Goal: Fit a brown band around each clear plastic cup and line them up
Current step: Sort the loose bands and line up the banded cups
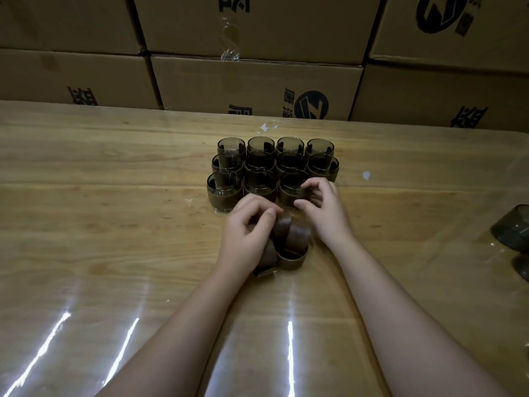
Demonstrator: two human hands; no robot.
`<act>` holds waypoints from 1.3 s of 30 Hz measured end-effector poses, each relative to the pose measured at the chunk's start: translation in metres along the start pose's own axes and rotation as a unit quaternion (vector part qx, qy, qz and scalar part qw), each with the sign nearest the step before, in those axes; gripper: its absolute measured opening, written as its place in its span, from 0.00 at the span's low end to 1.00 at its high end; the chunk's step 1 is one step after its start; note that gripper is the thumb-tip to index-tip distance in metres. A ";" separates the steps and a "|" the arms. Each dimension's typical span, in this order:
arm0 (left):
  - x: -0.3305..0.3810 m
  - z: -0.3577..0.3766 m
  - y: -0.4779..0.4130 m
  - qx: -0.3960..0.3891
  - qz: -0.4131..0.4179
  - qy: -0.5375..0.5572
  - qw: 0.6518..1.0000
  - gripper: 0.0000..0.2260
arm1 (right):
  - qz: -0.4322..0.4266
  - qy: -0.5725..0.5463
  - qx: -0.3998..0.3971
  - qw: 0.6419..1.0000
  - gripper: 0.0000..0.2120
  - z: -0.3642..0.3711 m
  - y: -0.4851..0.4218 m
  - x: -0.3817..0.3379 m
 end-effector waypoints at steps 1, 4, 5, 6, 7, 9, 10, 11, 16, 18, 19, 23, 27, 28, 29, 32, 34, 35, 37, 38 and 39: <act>-0.001 -0.002 0.002 0.025 0.010 0.006 1.000 0.11 | 0.003 -0.002 -0.001 1.000 0.16 0.000 0.000 0.001; -0.004 -0.003 0.005 0.057 0.017 0.004 0.998 0.15 | 0.009 -0.009 -0.003 1.000 0.15 0.000 0.000 0.003; -0.005 -0.002 0.005 0.058 0.017 0.001 0.998 0.16 | 0.008 -0.007 -0.004 1.000 0.15 0.000 -0.001 0.003; -0.006 -0.002 0.005 0.057 0.016 -0.001 0.998 0.17 | 0.006 -0.001 -0.007 1.000 0.14 0.000 -0.001 0.002; -0.007 -0.002 0.004 0.057 0.013 -0.002 0.998 0.17 | 0.001 0.007 -0.011 1.000 0.14 0.000 -0.001 0.002; -0.009 -0.003 0.004 0.058 0.010 0.003 0.998 0.16 | -0.007 0.022 -0.017 1.000 0.13 0.000 -0.002 0.000; -0.009 -0.003 0.005 0.060 0.012 0.005 0.998 0.16 | -0.009 0.026 -0.018 0.999 0.13 0.000 -0.002 -0.001; -0.008 -0.004 0.005 0.062 0.017 0.003 0.998 0.15 | -0.012 0.031 -0.017 0.999 0.13 0.000 -0.002 -0.002; -0.011 -0.004 0.005 0.053 -0.014 -0.030 0.998 0.16 | -0.008 0.027 -0.021 0.999 0.15 -0.001 0.002 0.001; -0.015 -0.004 0.004 0.043 -0.047 -0.005 0.998 0.16 | 0.003 0.020 -0.029 0.999 0.21 -0.001 0.006 0.003; -0.019 -0.003 0.004 0.036 -0.070 0.008 0.997 0.16 | 0.013 0.017 -0.033 0.999 0.25 0.000 0.008 0.004; -0.026 -0.005 0.006 0.020 -0.113 0.031 0.993 0.18 | 0.043 0.018 -0.007 0.999 0.26 -0.005 0.018 0.005; -0.027 -0.011 0.012 0.033 -0.120 0.043 0.991 0.20 | 0.086 0.023 0.033 0.995 0.17 -0.017 0.031 0.010; -0.027 -0.013 0.013 0.039 -0.126 0.039 0.991 0.19 | 0.090 0.024 0.033 0.995 0.15 -0.018 0.035 0.010; -0.027 -0.014 0.014 0.048 -0.132 0.036 0.989 0.18 | 0.091 0.027 0.032 0.995 0.14 -0.019 0.039 0.010; -0.030 -0.018 0.013 0.085 -0.166 0.049 0.981 0.10 | 0.084 0.055 0.026 0.995 0.10 -0.021 0.050 0.008; -0.034 -0.019 0.013 0.094 -0.192 0.063 0.975 0.10 | 0.083 0.059 0.021 0.995 0.09 -0.022 0.054 0.008; -0.036 -0.020 0.014 0.092 -0.202 0.071 0.973 0.10 | 0.086 0.054 0.026 0.994 0.09 -0.024 0.056 0.008; -0.037 -0.020 0.017 0.079 -0.211 0.075 0.971 0.09 | 0.107 0.015 0.063 0.992 0.09 -0.034 0.059 0.012; -0.037 -0.020 0.018 0.070 -0.210 0.071 0.973 0.08 | 0.122 -0.005 0.092 0.988 0.10 -0.042 0.060 0.015; -0.037 -0.020 0.020 0.062 -0.205 0.065 0.975 0.08 | 0.137 -0.015 0.119 0.983 0.11 -0.050 0.061 0.019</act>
Point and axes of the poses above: each hand's wrist, its own y-axis away from the middle knuckle, its own z-axis out of the palm, x = y × z, the point moved 7 cm from there along -y, towards the middle knuckle, and after that the axes turned 12 degrees about y, right-handed, at the moved point
